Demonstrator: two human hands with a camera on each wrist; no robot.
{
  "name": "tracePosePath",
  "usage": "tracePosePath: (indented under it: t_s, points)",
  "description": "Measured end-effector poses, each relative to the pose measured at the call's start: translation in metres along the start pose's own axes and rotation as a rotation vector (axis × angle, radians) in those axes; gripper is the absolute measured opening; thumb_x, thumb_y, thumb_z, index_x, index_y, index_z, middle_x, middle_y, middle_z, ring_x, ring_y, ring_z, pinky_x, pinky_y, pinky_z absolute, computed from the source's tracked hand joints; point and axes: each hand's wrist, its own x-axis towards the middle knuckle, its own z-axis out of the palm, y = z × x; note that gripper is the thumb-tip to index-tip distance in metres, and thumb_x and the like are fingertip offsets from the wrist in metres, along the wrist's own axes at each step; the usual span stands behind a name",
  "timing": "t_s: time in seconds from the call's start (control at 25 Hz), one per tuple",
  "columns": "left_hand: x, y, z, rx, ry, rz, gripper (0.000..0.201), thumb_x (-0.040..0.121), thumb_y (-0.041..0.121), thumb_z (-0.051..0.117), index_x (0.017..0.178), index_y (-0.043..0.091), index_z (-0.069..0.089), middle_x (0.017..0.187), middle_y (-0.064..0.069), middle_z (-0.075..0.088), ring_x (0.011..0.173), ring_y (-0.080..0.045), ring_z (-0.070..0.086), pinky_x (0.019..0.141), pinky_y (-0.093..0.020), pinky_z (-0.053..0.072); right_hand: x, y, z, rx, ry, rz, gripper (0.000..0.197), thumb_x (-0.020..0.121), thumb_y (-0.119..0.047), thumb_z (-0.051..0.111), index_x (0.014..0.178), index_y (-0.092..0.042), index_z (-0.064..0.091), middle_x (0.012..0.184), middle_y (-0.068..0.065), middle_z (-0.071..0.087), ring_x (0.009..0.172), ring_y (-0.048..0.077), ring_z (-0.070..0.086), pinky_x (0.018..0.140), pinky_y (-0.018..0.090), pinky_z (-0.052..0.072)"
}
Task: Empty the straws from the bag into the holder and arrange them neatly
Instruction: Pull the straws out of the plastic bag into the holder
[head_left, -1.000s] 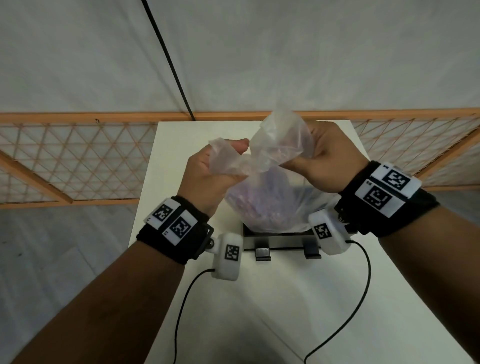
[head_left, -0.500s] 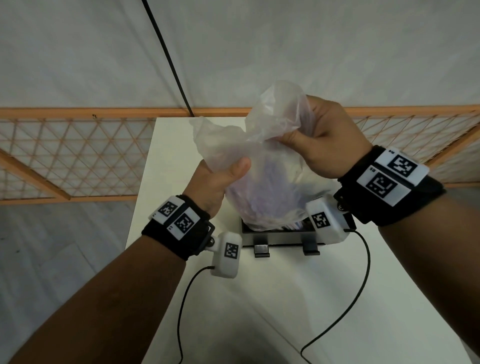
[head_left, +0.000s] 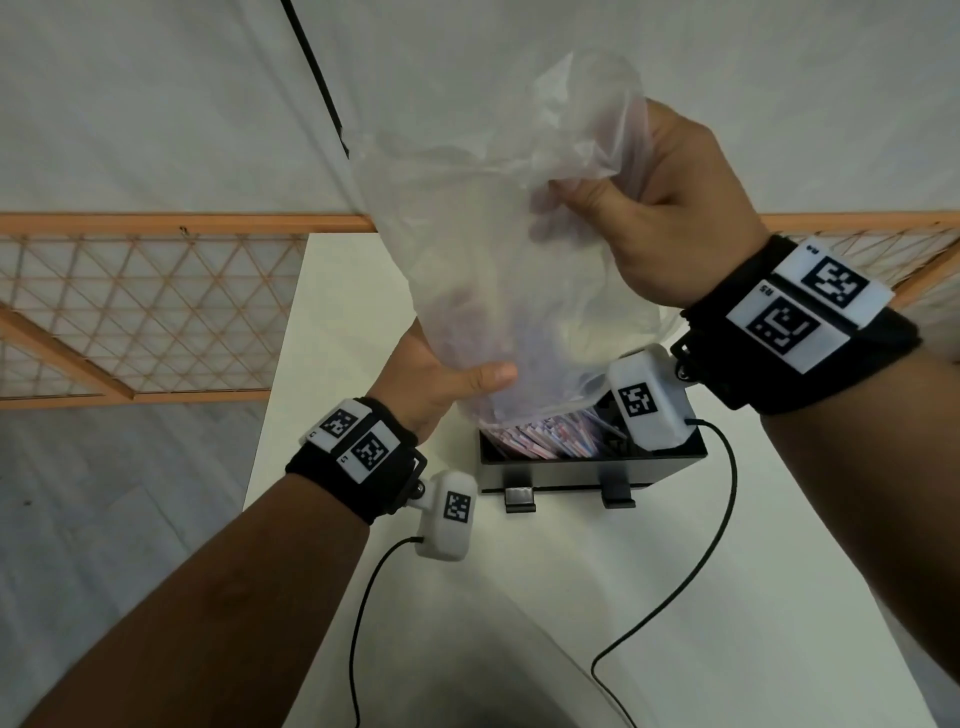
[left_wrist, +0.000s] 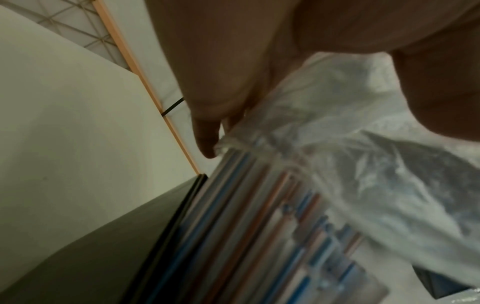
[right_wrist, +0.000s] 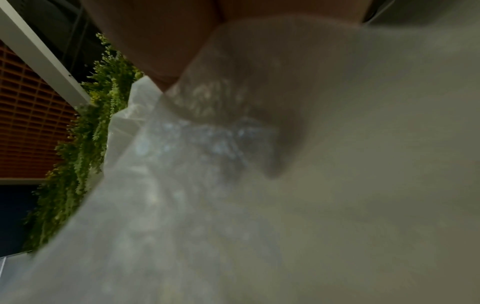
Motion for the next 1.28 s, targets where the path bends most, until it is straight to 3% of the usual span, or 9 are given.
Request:
tracePosePath:
  t_s: [0.28,0.52,0.68,0.8,0.92,1.04,1.16,1.24,1.28]
  points:
    - [-0.004,-0.004,-0.005,0.114,-0.033,0.012,0.106,0.048,0.044,0.100,0.135,0.005,0.053,0.128,-0.016,0.069,0.123,-0.029,0.065,0.099,-0.041,0.054,0.015,-0.032,-0.008,-0.059,0.045,-0.088,0.022,0.100,-0.015,0.056,0.106,0.006,0.059,0.096,0.017,0.070,0.082,0.017,0.074,0.068,0.031,0.059]
    - [-0.001,0.000,-0.019,0.126,-0.007,-0.012,0.115,0.041,0.050,0.100,0.139,0.021,0.048,0.138,-0.002,0.062,0.131,-0.019,0.058,0.112,-0.044,0.046,0.018,-0.051,-0.017,-0.276,0.205,-0.061,0.043,0.103,-0.035,0.045,0.096,-0.003,0.073,0.088,-0.002,0.075,0.078,0.003,0.072,0.077,0.028,0.056]
    - [-0.009,0.031,-0.022,0.261,0.205,0.010,0.131,0.035,0.066,0.095,0.146,0.024,0.040,0.151,0.000,0.048,0.135,-0.019,0.050,0.112,-0.047,0.043,0.023,-0.051,-0.025,-0.360,0.247,-0.133,0.046,0.104,-0.037,0.042,0.091,-0.008,0.075,0.086,-0.004,0.075,0.082,0.005,0.071,0.083,0.029,0.054]
    - [-0.013,0.079,-0.016,0.411,0.356,0.271,0.110,0.053,0.056,0.089,0.143,0.018,0.039,0.132,-0.001,0.058,0.097,-0.005,0.063,0.077,-0.028,0.052,0.022,-0.047,-0.019,-0.286,0.190,-0.184,0.038,0.103,-0.026,0.048,0.091,0.002,0.072,0.089,-0.002,0.072,0.079,0.000,0.068,0.080,0.021,0.052]
    - [-0.016,0.113,0.010,0.342,0.340,0.431,0.080,0.069,0.038,0.088,0.130,0.001,0.051,0.098,-0.004,0.073,0.066,-0.014,0.073,0.056,-0.028,0.056,0.021,-0.055,-0.001,-0.166,0.119,-0.384,0.019,0.101,-0.009,0.052,0.101,0.004,0.066,0.102,0.003,0.069,0.090,-0.006,0.066,0.084,0.018,0.052]
    - [-0.014,0.126,0.031,0.100,0.294,0.410,0.008,0.087,0.021,0.076,0.094,0.025,0.078,0.083,0.004,0.078,0.076,-0.026,0.078,0.069,-0.041,0.063,0.020,-0.060,0.005,-0.117,0.133,-0.535,0.018,0.101,-0.008,0.051,0.118,-0.003,0.055,0.109,-0.006,0.060,0.104,-0.013,0.058,0.092,0.015,0.046]
    - [-0.015,0.138,0.029,-0.070,0.296,0.397,0.025,0.091,0.014,0.066,0.077,0.027,0.082,0.084,0.002,0.078,0.089,-0.026,0.075,0.081,-0.046,0.060,0.024,-0.046,-0.002,-0.336,0.342,-0.205,0.055,0.095,-0.050,0.058,0.120,-0.002,0.060,0.115,0.002,0.065,0.102,0.011,0.066,0.086,0.033,0.052]
    - [-0.017,0.141,0.026,-0.119,0.299,0.373,0.023,0.090,0.014,0.064,0.078,0.023,0.082,0.087,-0.002,0.077,0.096,-0.029,0.073,0.088,-0.053,0.059,0.015,-0.039,-0.010,-0.499,0.450,-0.084,0.079,0.082,-0.070,0.062,0.130,-0.008,0.048,0.130,0.007,0.053,0.099,0.018,0.062,0.076,0.031,0.053]
    - [-0.018,0.141,0.027,-0.138,0.303,0.353,0.019,0.090,0.014,0.064,0.082,0.019,0.081,0.091,-0.005,0.077,0.099,-0.032,0.072,0.093,-0.056,0.057,0.008,-0.041,-0.010,-0.499,0.357,-0.151,0.086,0.079,-0.068,0.067,0.136,-0.008,0.043,0.136,0.010,0.046,0.102,0.018,0.059,0.073,0.025,0.053]
